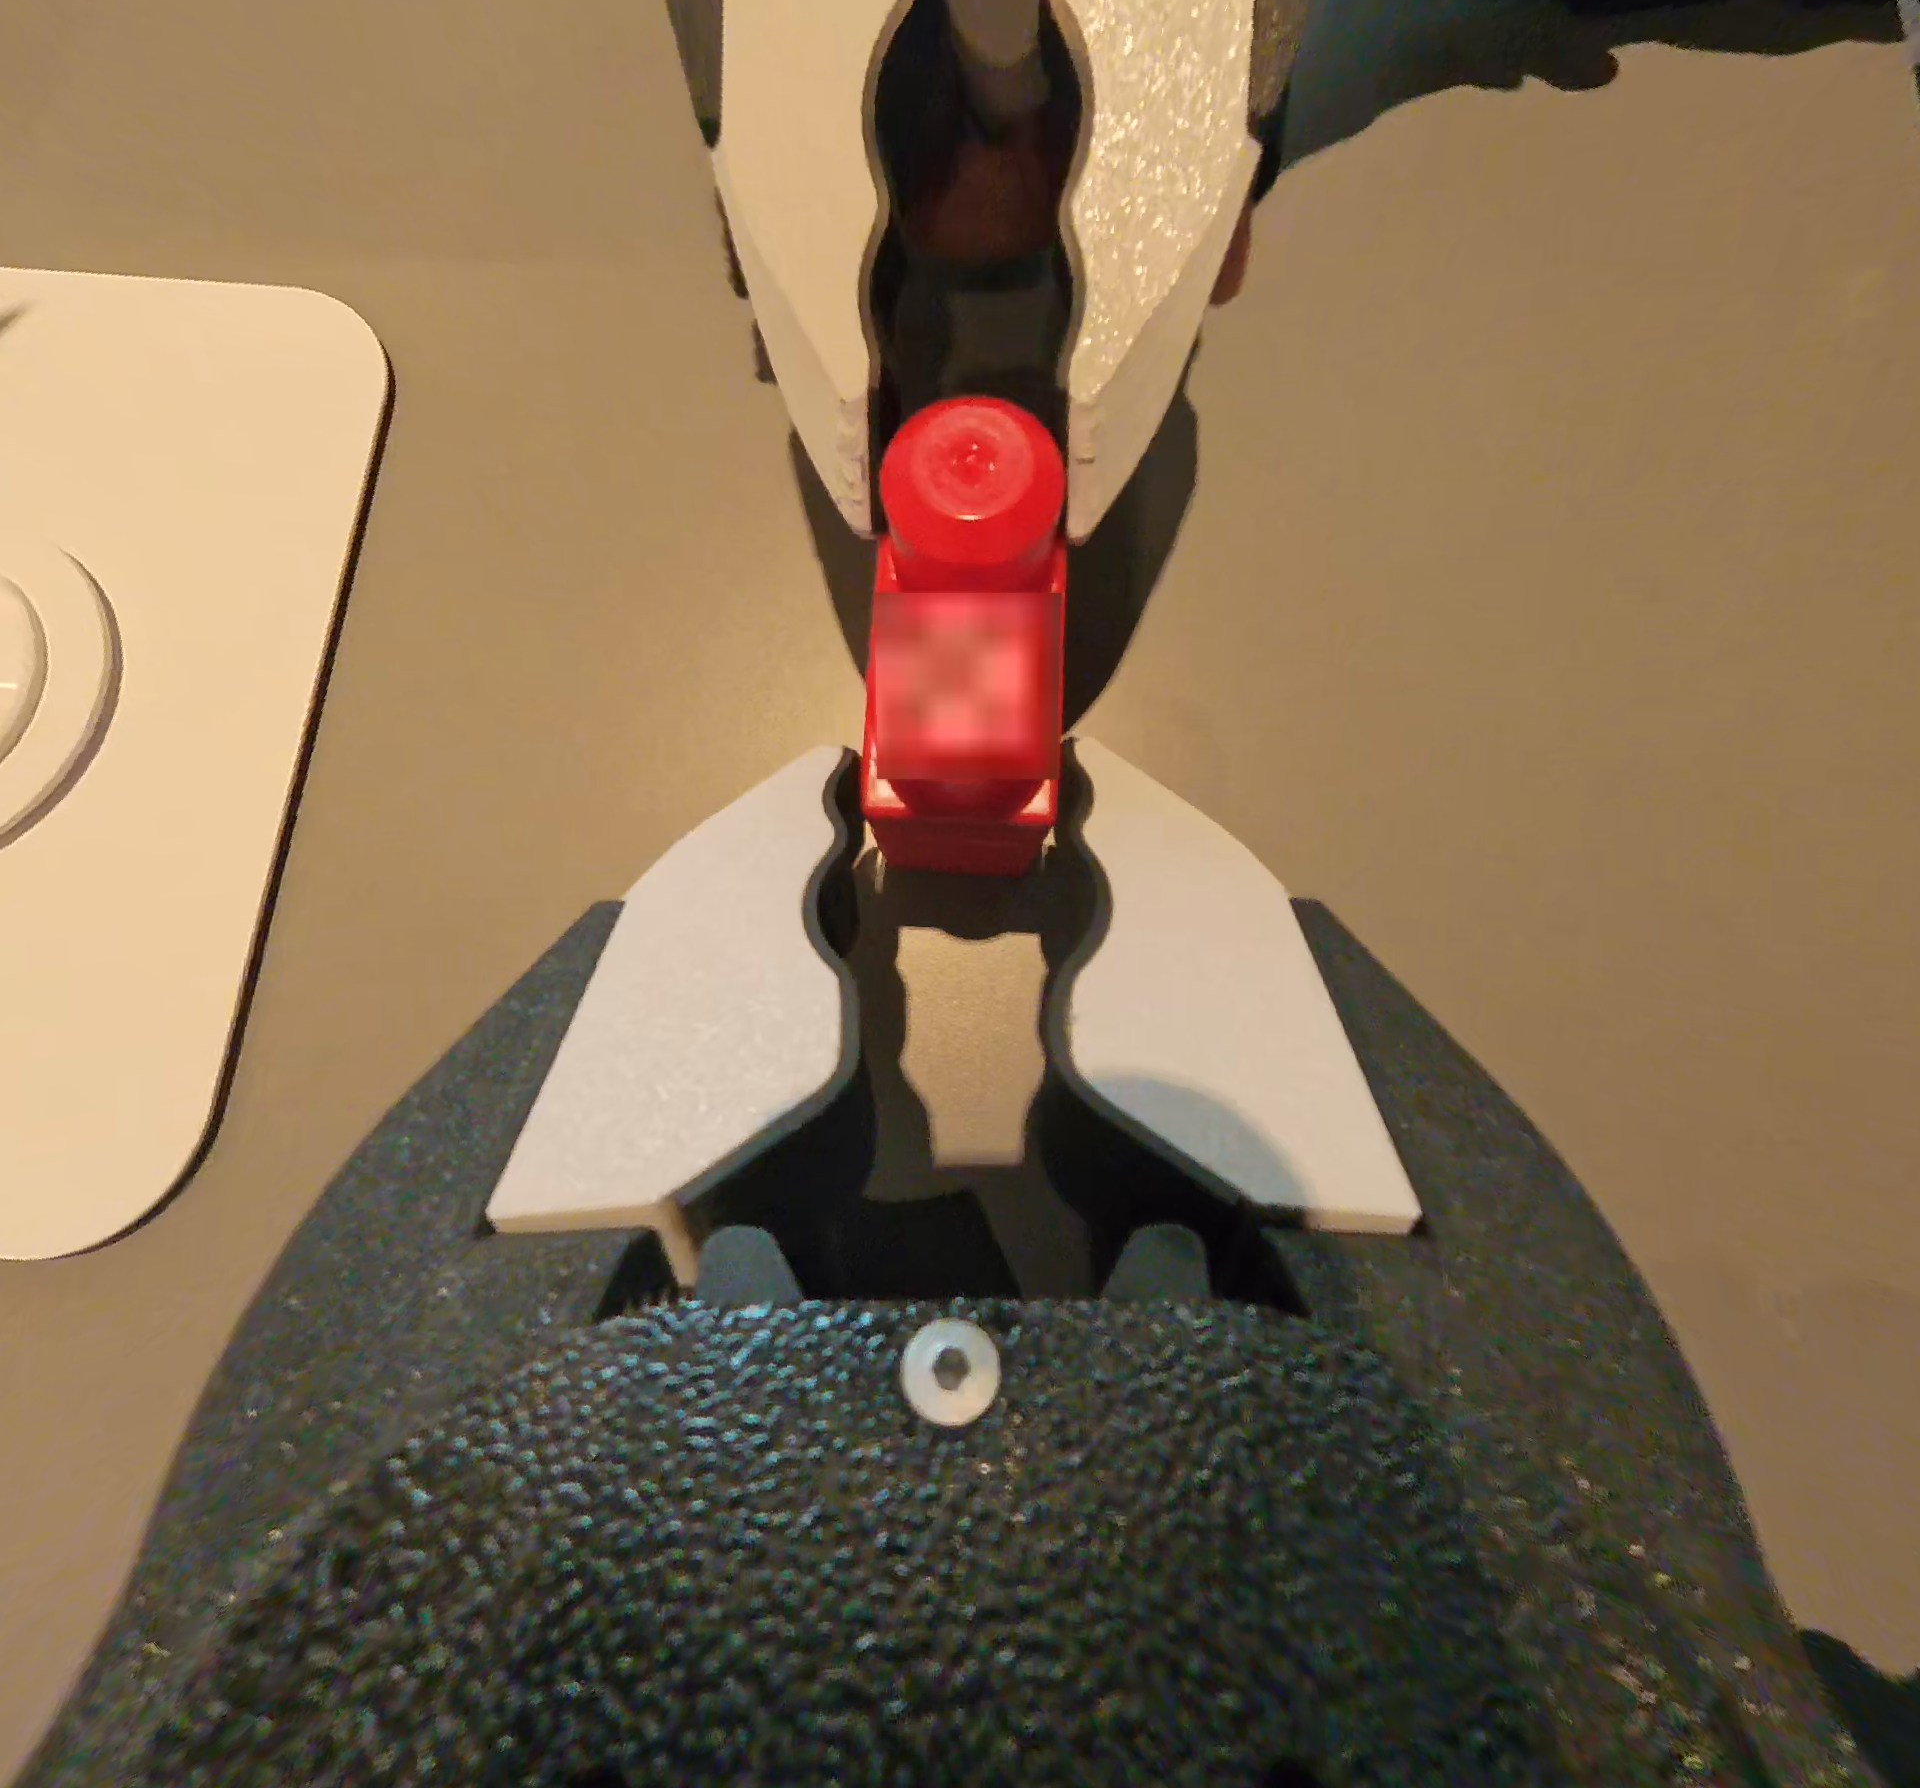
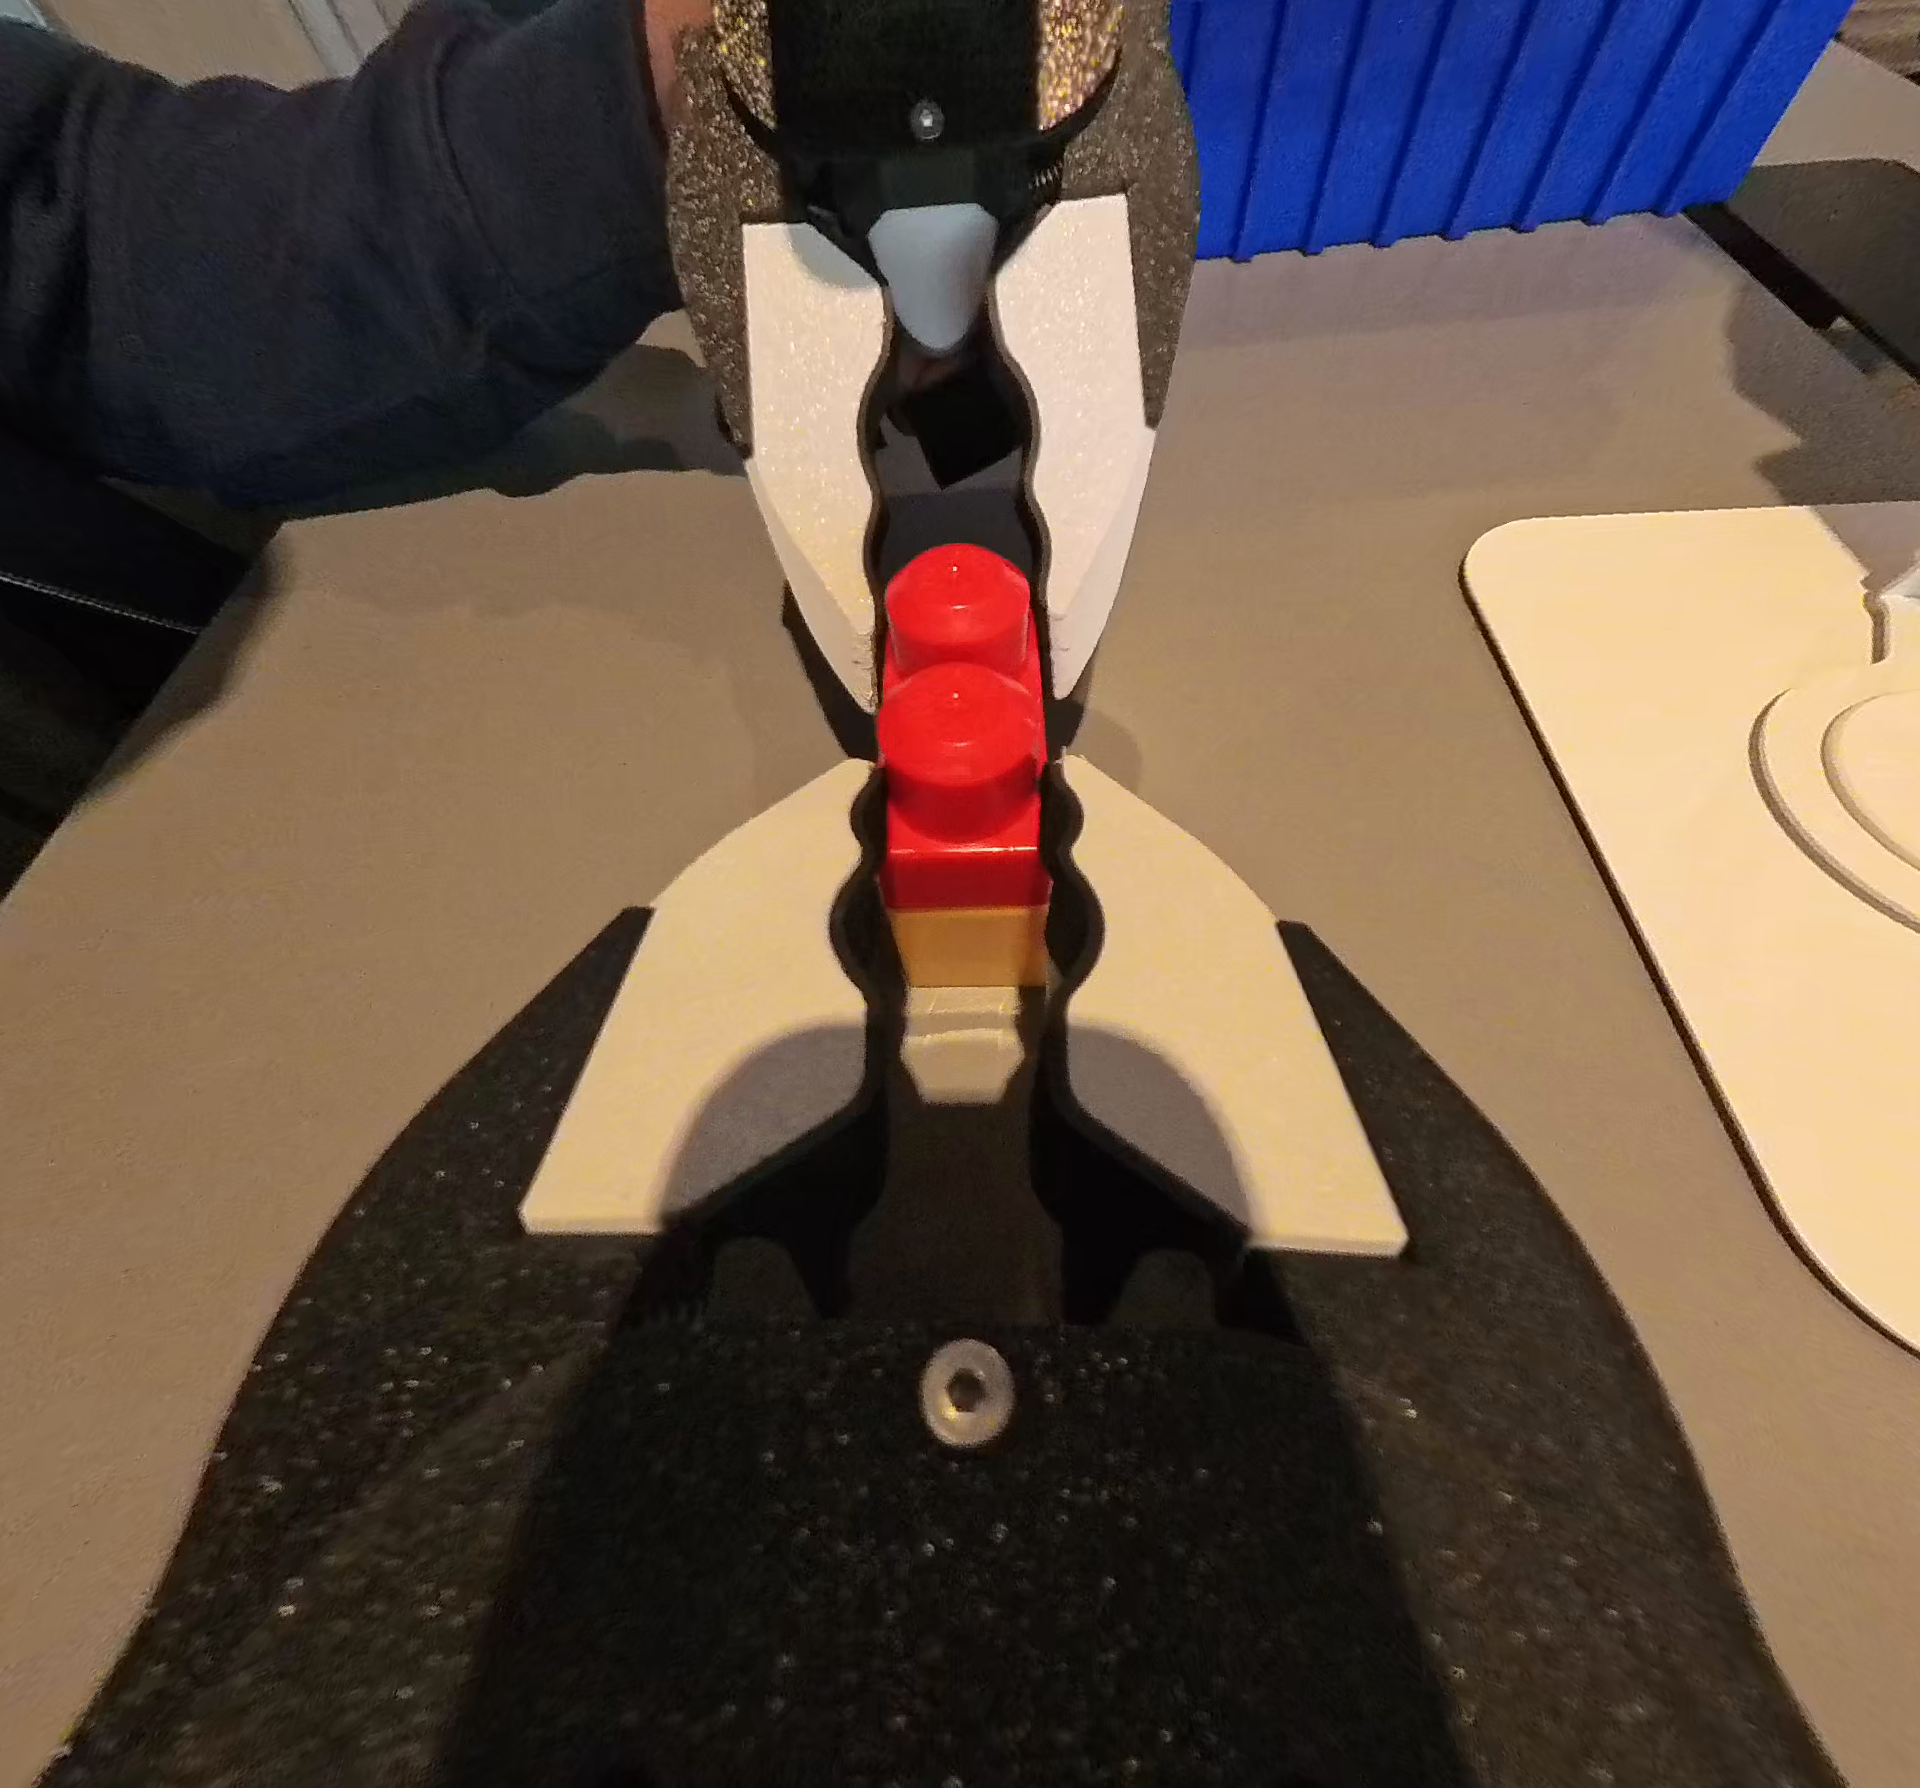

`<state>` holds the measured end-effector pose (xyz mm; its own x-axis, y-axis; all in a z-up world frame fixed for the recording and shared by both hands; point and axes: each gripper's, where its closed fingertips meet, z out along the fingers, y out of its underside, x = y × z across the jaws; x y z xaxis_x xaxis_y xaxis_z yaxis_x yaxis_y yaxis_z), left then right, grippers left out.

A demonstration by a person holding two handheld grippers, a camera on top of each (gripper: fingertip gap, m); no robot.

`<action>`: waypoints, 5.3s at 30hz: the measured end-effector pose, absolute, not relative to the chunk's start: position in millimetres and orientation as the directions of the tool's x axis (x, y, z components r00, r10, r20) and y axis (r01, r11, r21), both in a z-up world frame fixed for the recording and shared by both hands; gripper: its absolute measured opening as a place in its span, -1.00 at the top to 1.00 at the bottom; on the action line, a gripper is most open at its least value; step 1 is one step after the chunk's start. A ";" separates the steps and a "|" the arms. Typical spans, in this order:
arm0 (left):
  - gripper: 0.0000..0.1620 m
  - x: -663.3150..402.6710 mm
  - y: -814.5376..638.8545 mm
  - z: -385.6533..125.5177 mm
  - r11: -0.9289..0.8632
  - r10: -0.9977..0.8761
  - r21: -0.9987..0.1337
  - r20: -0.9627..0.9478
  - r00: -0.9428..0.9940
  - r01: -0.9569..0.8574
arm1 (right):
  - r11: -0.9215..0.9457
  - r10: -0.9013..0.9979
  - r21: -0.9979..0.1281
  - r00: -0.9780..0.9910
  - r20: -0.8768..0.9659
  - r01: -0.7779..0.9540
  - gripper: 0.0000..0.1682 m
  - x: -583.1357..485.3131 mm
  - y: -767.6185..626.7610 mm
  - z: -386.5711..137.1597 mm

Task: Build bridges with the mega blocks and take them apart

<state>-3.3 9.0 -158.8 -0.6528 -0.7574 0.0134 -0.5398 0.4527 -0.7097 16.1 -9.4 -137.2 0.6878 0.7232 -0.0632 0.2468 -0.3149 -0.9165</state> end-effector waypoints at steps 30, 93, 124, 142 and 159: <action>0.59 -10.1 36.0 -184.9 0.426 -0.790 -0.758 -0.046 -0.611 -0.494 | -0.355 0.699 -0.889 0.713 -0.047 0.289 0.54 35.0 -26.9 -136.4; 0.55 10.4 2.0 -191.0 0.434 -0.799 -0.725 -0.036 -0.600 -0.535 | -0.373 0.625 -0.892 0.780 -0.037 0.256 0.62 17.9 -15.2 -138.7; 0.60 10.9 -3.4 -145.1 0.291 -0.719 -0.893 0.032 -0.694 -0.343 | -0.393 0.650 -0.895 0.752 -0.110 0.209 0.62 16.0 -11.5 -139.2; 0.41 2.3 12.3 -168.7 0.376 -0.745 -0.832 -0.009 -0.667 -0.409 | -0.472 0.638 -0.827 0.766 -0.080 0.307 0.31 36.5 -34.8 -159.7; 0.56 11.5 -16.0 -184.0 0.430 -0.724 -0.766 0.024 -0.689 -0.478 | -0.504 0.650 -0.739 0.760 0.015 0.446 0.56 23.0 -24.1 -184.5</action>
